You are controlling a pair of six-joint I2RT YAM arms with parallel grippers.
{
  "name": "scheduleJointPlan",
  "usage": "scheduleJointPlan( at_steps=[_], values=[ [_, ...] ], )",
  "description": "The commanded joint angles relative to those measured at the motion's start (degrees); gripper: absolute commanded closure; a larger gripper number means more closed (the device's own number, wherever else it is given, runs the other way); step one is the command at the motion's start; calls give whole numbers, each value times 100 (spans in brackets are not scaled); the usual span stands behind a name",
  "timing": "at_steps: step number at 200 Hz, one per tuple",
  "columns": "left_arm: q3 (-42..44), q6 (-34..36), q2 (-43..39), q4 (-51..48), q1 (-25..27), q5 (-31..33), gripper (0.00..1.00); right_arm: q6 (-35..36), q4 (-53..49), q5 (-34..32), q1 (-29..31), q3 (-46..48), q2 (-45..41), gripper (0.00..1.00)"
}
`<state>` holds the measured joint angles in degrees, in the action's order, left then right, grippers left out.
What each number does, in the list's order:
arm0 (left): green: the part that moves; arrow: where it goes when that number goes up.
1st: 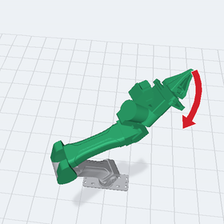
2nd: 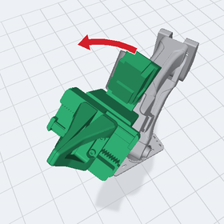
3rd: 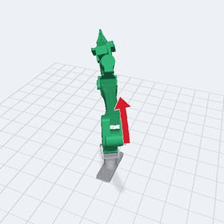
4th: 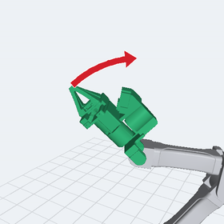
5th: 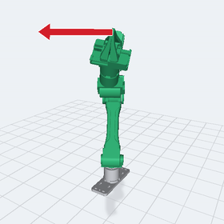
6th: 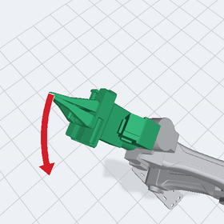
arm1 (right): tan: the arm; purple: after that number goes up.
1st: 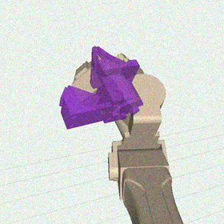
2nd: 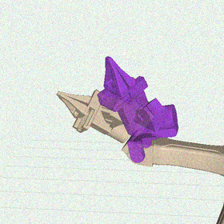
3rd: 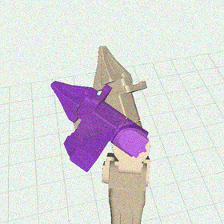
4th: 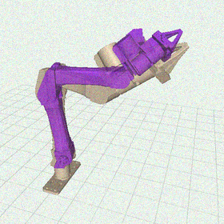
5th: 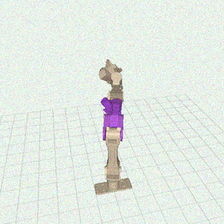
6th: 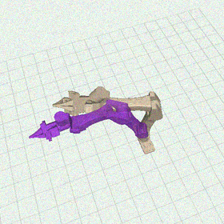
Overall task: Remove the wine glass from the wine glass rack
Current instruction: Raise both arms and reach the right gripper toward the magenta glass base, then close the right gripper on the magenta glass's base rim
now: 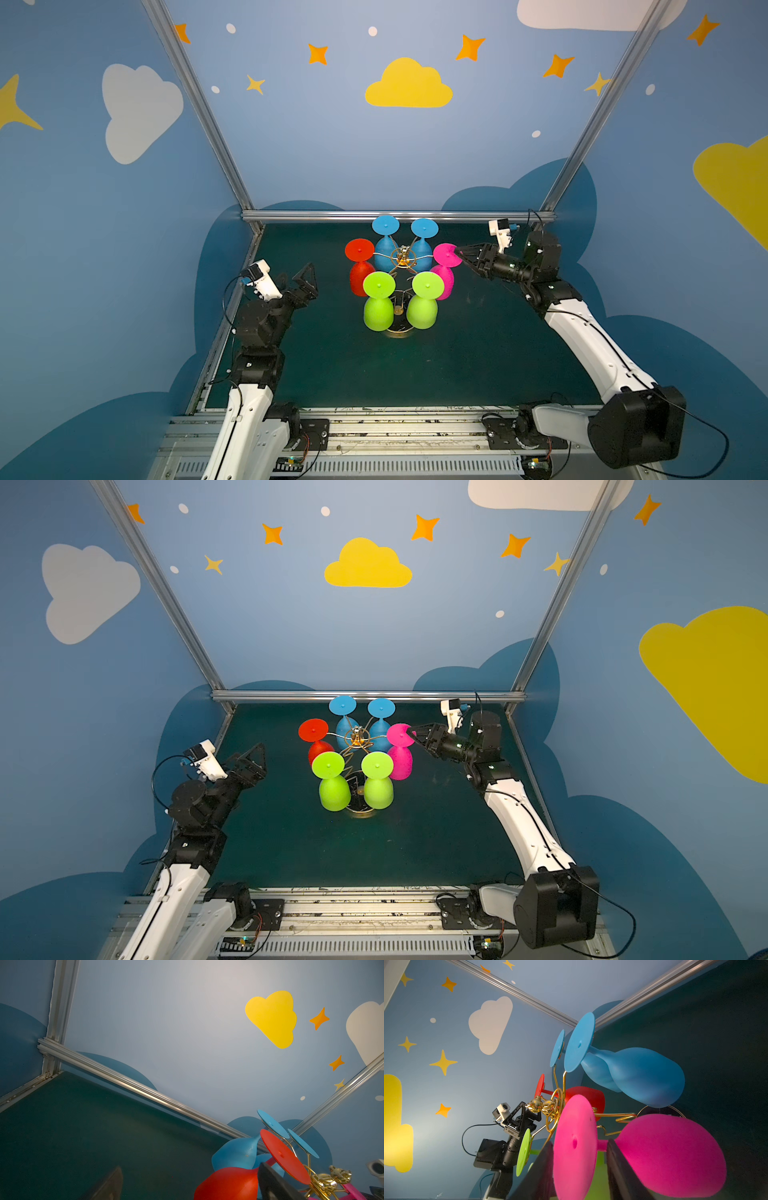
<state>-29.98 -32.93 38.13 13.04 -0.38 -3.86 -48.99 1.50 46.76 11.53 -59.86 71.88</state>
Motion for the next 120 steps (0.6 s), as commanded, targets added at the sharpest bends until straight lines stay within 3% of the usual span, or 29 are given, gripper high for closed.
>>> scheduleJointPlan(
  at_steps=[1,120],
  values=[
    [-8,-51,-66,32,-14,41,0,-116,281,140,37,-139,58,62],
    [77,-177,-239,-21,-14,168,0,-396,339,193,44,-138,29,90]
  ],
)
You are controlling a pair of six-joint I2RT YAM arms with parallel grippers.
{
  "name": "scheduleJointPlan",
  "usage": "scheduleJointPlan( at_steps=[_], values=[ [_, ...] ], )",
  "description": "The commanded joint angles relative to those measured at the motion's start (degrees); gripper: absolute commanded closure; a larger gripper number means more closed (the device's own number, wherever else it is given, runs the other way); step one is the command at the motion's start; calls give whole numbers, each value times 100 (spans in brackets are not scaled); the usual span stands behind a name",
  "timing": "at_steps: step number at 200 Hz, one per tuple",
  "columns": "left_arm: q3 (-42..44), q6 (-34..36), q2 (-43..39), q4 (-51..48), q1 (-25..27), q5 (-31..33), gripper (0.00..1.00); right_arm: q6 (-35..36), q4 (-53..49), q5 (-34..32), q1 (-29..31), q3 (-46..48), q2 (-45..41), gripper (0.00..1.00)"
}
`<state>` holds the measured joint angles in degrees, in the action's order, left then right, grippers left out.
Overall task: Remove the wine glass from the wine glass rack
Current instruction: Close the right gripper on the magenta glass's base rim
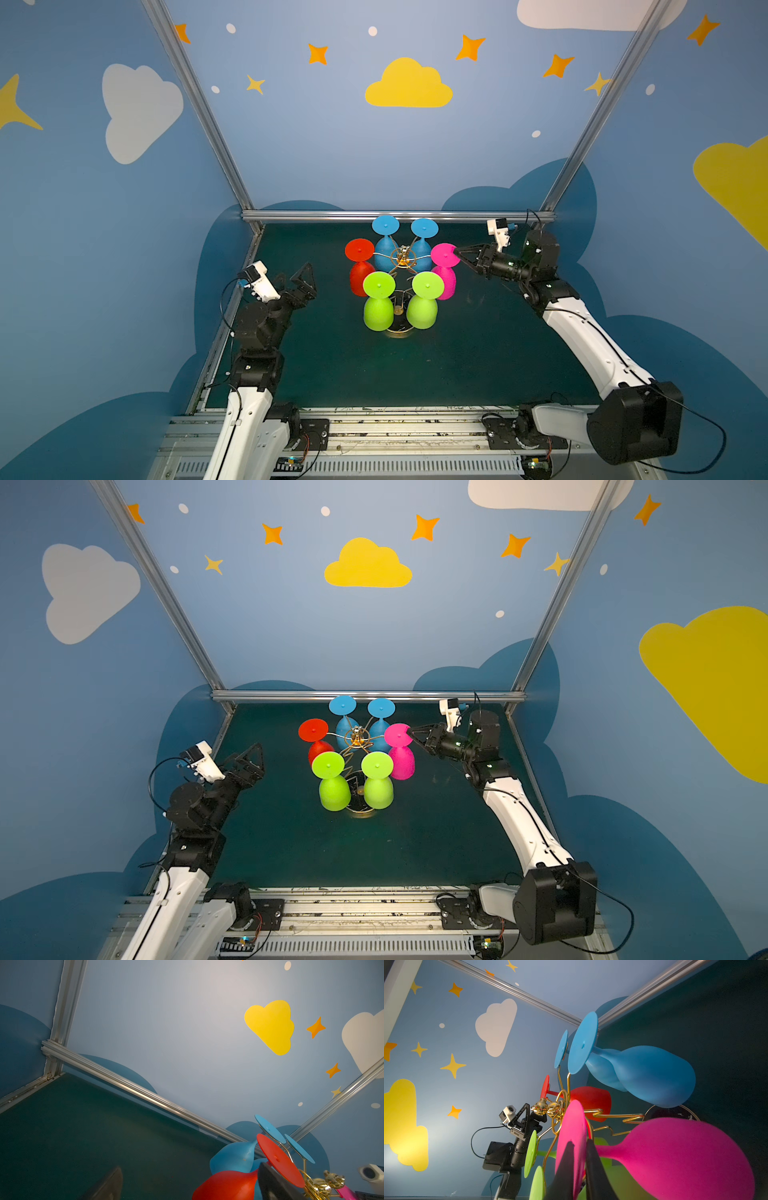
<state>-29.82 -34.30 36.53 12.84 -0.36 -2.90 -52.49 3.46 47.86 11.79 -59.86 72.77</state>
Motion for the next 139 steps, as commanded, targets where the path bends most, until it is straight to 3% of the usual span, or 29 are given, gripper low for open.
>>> scheduleJointPlan(
  at_steps=[1,41,139],
  values=[
    [63,-40,-87,-1,-17,75,0,-49,144,84,17,-139,-61,90],
    [64,-85,-129,1,-17,93,0,-212,205,79,16,-119,-191,100],
    [82,-159,-291,-32,-25,114,0,-798,648,120,7,-140,-413,100]
  ],
)
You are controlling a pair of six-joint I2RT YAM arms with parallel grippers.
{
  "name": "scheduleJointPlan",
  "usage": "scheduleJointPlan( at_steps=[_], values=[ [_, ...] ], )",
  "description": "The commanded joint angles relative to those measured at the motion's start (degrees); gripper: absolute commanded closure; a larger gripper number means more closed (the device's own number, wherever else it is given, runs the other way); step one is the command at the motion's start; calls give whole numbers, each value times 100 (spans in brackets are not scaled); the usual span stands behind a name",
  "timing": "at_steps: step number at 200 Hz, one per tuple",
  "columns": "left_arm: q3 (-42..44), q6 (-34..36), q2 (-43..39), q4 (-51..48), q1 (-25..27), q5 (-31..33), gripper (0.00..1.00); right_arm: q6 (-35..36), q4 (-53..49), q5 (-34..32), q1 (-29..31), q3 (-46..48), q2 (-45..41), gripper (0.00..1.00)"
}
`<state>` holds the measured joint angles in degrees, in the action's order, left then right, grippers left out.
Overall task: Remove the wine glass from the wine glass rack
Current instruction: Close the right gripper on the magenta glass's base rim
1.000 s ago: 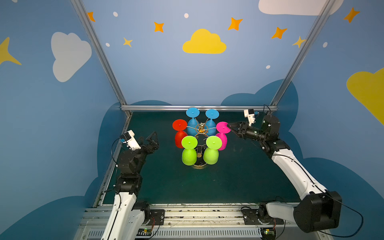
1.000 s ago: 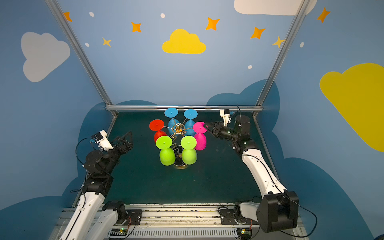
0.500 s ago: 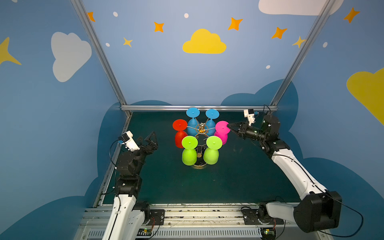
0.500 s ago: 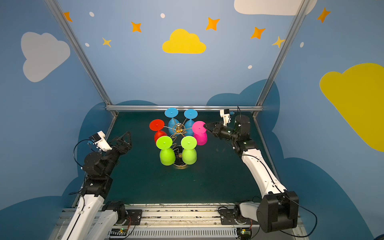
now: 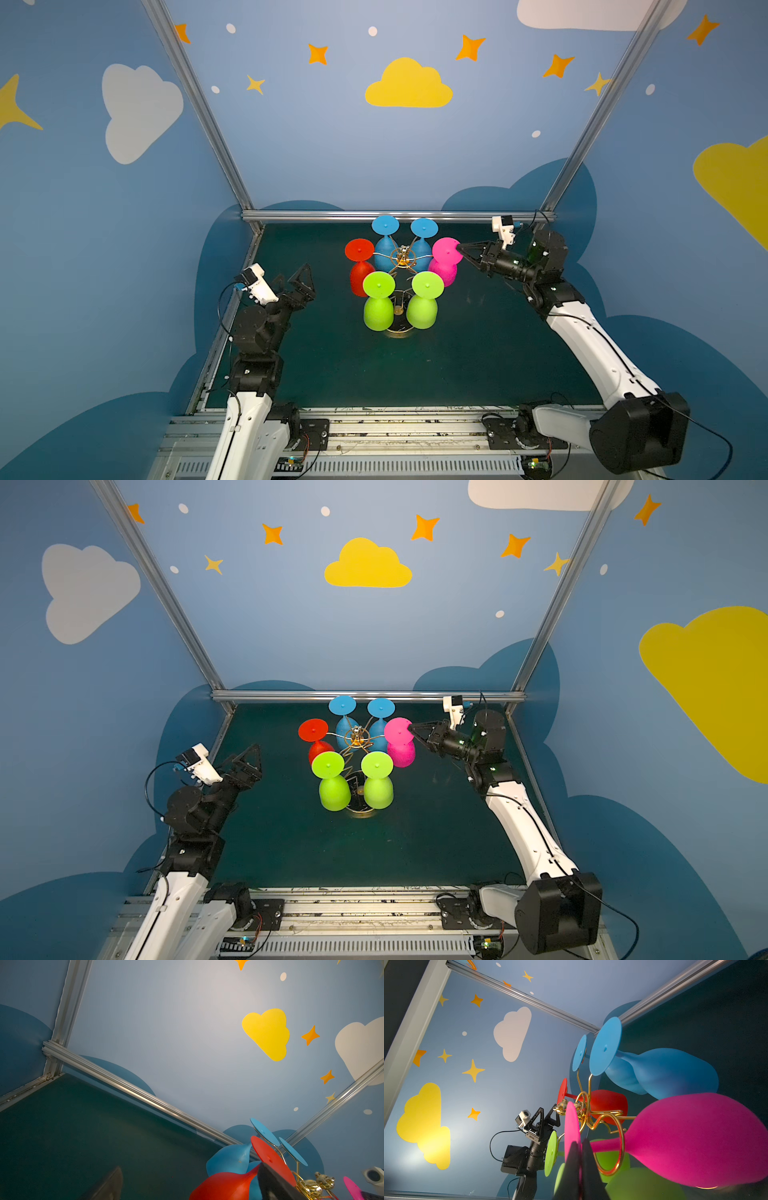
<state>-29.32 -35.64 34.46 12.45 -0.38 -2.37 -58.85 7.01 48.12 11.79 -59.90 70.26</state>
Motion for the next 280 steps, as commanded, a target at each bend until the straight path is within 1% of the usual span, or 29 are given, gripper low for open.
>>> scheduleJointPlan(
  at_steps=[1,72,196,280],
  values=[
    [32,-29,-86,5,-23,57,0,-162,293,93,7,-136,-162,100],
    [32,-92,-126,-17,-18,70,0,-91,218,53,47,-22,-242,100],
    [22,-129,-308,-146,-41,70,0,13,381,-6,546,-324,276,100],
    [49,-170,-345,-164,-49,105,0,93,146,-40,702,-229,133,100]
  ],
)
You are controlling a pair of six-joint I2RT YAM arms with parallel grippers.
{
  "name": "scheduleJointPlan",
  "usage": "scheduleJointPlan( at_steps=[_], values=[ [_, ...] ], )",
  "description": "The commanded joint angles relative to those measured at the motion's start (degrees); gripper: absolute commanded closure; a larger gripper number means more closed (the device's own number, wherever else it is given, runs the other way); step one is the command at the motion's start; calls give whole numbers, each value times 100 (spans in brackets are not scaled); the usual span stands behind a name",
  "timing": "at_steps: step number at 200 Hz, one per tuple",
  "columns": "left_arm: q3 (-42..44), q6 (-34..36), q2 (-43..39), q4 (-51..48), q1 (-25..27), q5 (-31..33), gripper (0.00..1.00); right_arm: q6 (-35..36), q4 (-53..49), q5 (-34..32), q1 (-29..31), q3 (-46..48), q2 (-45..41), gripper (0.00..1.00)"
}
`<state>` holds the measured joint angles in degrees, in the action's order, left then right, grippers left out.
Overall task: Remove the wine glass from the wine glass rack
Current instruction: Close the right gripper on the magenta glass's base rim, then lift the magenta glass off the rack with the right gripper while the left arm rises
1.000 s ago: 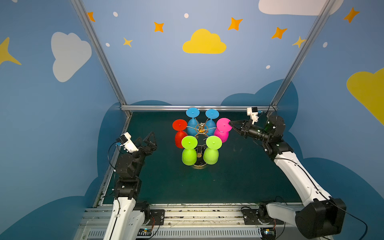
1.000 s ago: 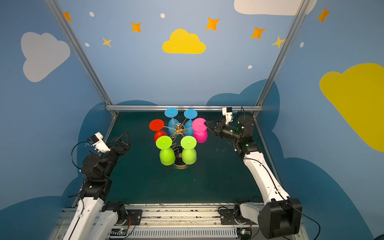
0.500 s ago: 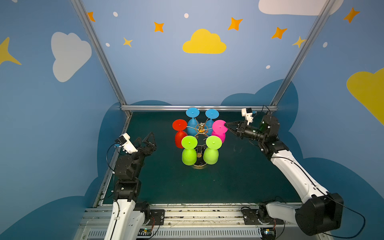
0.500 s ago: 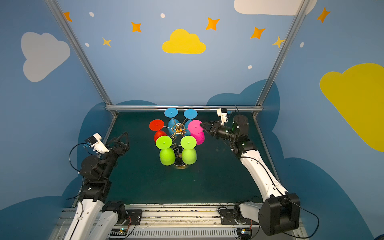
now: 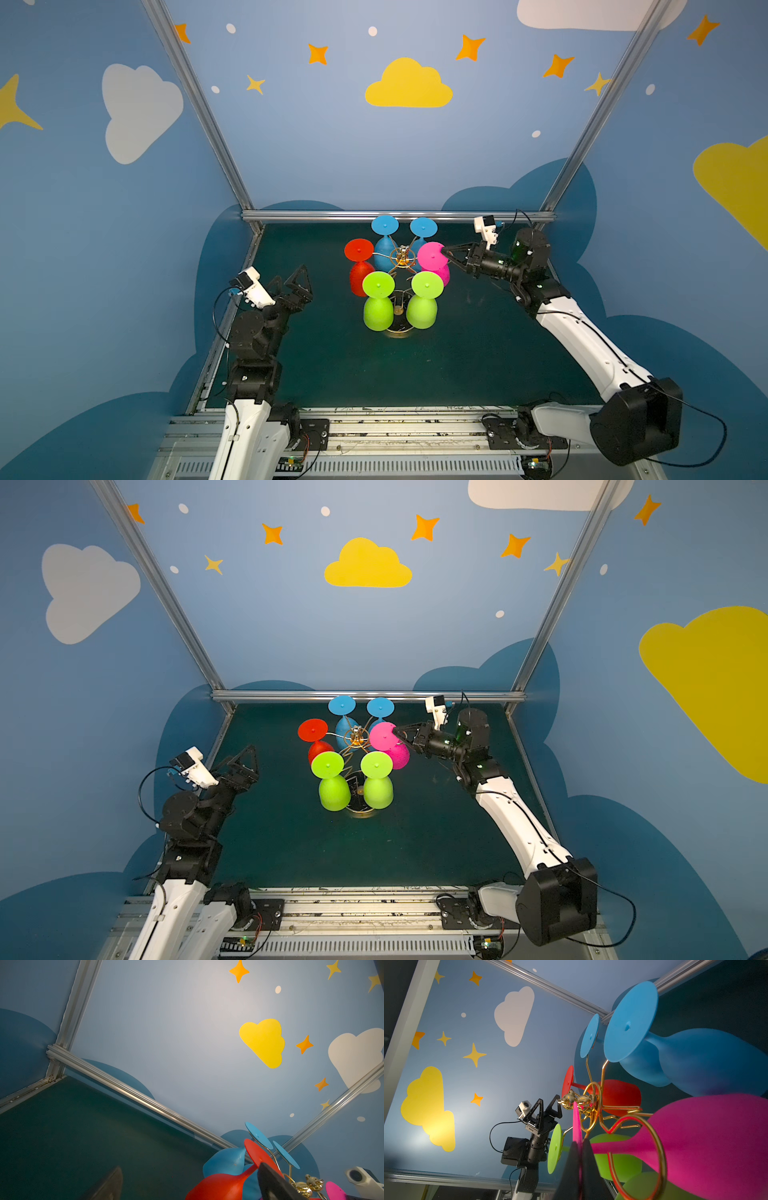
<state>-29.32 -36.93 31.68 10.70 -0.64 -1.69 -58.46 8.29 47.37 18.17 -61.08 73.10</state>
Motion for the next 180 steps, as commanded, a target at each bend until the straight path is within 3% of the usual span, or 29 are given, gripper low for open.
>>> scheduleJointPlan(
  at_steps=[1,180],
  values=[
    [49,-37,-66,11,-23,37,0,54,11,34,63,-104,-153,100],
    [146,-192,-40,27,-66,134,0,814,-1069,-279,70,97,-651,100]
  ],
)
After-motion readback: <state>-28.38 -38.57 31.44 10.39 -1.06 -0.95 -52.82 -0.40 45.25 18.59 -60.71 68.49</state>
